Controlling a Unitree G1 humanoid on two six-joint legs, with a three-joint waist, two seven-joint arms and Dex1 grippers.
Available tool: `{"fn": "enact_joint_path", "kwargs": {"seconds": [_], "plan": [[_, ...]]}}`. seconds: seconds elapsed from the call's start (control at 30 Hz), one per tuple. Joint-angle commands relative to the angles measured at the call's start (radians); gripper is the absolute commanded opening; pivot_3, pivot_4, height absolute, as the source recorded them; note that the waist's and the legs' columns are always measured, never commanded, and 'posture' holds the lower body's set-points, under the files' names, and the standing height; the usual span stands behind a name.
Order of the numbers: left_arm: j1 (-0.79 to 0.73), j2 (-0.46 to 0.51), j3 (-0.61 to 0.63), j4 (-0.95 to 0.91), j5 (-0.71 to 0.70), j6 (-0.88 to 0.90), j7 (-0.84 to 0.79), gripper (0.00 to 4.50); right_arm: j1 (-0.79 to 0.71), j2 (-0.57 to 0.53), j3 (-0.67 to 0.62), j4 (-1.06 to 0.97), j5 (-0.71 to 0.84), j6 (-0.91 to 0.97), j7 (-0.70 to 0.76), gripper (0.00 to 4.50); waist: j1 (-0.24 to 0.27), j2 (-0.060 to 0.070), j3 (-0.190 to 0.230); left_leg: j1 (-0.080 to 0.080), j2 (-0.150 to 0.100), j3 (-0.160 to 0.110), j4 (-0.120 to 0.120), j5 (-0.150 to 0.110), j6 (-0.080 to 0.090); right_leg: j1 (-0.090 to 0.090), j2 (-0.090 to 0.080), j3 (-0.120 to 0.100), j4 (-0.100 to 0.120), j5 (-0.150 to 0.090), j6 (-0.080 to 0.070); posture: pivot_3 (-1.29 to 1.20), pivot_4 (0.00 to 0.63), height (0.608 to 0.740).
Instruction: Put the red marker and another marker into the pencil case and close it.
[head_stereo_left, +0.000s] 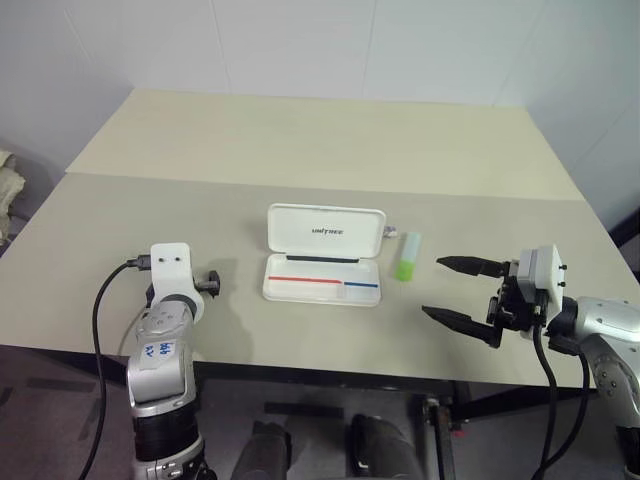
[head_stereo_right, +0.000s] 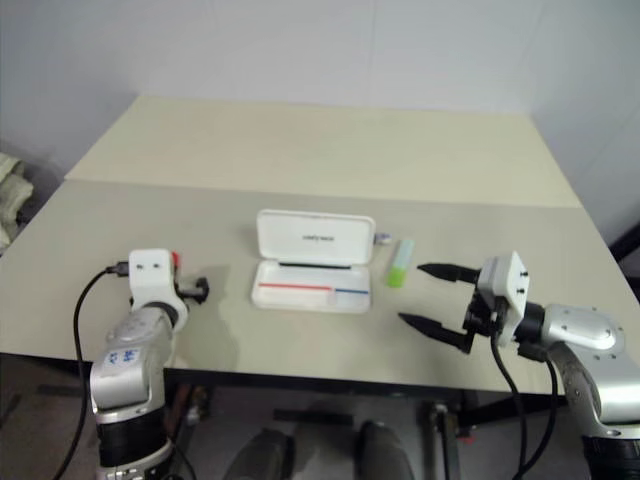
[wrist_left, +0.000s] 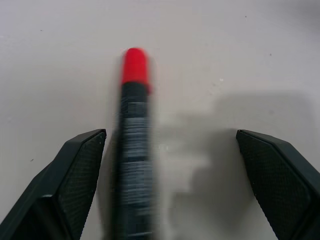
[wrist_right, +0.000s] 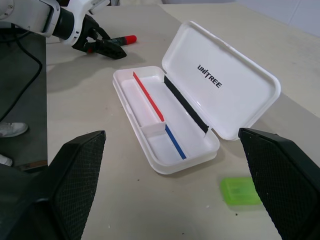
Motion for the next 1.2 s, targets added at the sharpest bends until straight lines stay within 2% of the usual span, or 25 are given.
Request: {"fn": "enact_joint_path", "kwargs": {"seconds": [0.03,0.2,0.33,0.5,0.57,0.73,0.83,0.93,1.0,1.2], "plan": [[-0.014,-0.022,0.054,0.014,-0.026,-0.012,0.040,3.53,0.005,0.002,-0.029,-0.044,0.010,-0.012,-0.019,4.50,-0.001,0.000,0.000,0.000,0.000,0.000,0.000,0.000,0.000,0.001,0.000,-0.001,-0.002,0.001,0.001,0.00,0.150,0.740],[-0.025,-0.035,0.096,0.014,-0.065,0.011,0.054,1.97,0.004,-0.001,-0.029,-0.042,0.006,-0.013,-0.032,4.50,-0.006,0.000,0.000,-0.001,0.000,0.000,-0.002,-0.001,-0.002,0.000,-0.001,-0.001,-0.002,0.001,0.000,0.00,0.150,0.740],[-0.045,-0.029,0.125,0.017,-0.083,0.027,0.069,0.63,-0.006,0.005,-0.017,-0.040,-0.001,-0.015,-0.045,4.50,-0.005,0.000,0.000,0.000,0.000,0.000,-0.006,-0.002,-0.003,-0.002,-0.001,-0.001,0.001,0.003,0.006,0.00,0.150,0.740],[-0.064,0.010,0.136,0.028,-0.100,0.022,0.067,0.60,-0.024,0.013,-0.007,-0.031,-0.010,-0.016,-0.060,4.50,-0.007,0.000,0.000,0.000,0.001,-0.001,-0.008,-0.002,-0.003,-0.003,0.000,-0.003,0.001,0.002,0.005,0.00,0.150,0.740],[-0.074,0.068,0.112,0.052,-0.097,-0.037,0.036,0.60,-0.024,0.015,-0.006,-0.030,-0.012,-0.017,-0.062,4.50,-0.009,-0.001,0.000,0.000,0.001,-0.001,-0.008,-0.002,-0.003,-0.003,0.000,-0.003,0.000,0.000,0.003,0.00,0.150,0.740],[-0.119,0.358,-0.054,0.128,-0.065,-0.233,-0.152,0.60,-0.019,0.016,-0.015,-0.026,-0.016,-0.026,-0.065,4.50,-0.006,-0.003,0.002,-0.003,0.000,-0.002,-0.008,-0.002,-0.004,-0.007,-0.001,-0.003,0.001,-0.003,-0.004,0.00,0.150,0.740],[-0.142,0.462,-0.080,0.163,-0.094,-0.337,-0.250,0.60,-0.007,0.017,-0.028,-0.027,-0.017,-0.032,-0.065,4.50,0.003,-0.003,0.002,-0.004,0.000,-0.001,-0.010,-0.002,-0.004,-0.008,-0.003,-0.003,0.000,-0.003,-0.004,0.00,0.150,0.740],[-0.177,0.533,-0.068,0.192,-0.114,-0.477,-0.316,0.60,0.021,0.019,-0.041,-0.039,-0.015,-0.037,-0.068,4.50,0.005,-0.003,0.002,-0.007,0.000,-0.001,-0.011,-0.004,-0.005,-0.013,-0.005,-0.002,0.001,-0.003,-0.003,0.00,0.150,0.740],[-0.222,0.573,-0.071,0.215,-0.150,-0.550,-0.393,0.60,0.038,0.021,-0.050,-0.049,-0.009,-0.039,-0.069,4.50,0.006,-0.003,0.002,-0.015,0.000,-0.001,-0.010,-0.004,-0.005,-0.021,-0.004,-0.003,0.003,0.004,0.010,0.00,0.150,0.740],[-0.354,0.626,-0.156,0.260,-0.269,-0.696,-0.667,0.60,0.076,0.039,-0.089,-0.075,0.031,-0.050,-0.077,4.50,0.004,-0.002,0.002,-0.019,0.000,-0.001,-0.011,-0.005,-0.006,-0.025,-0.004,-0.004,0.003,0.004,0.009,0.00,0.150,0.740]]}}
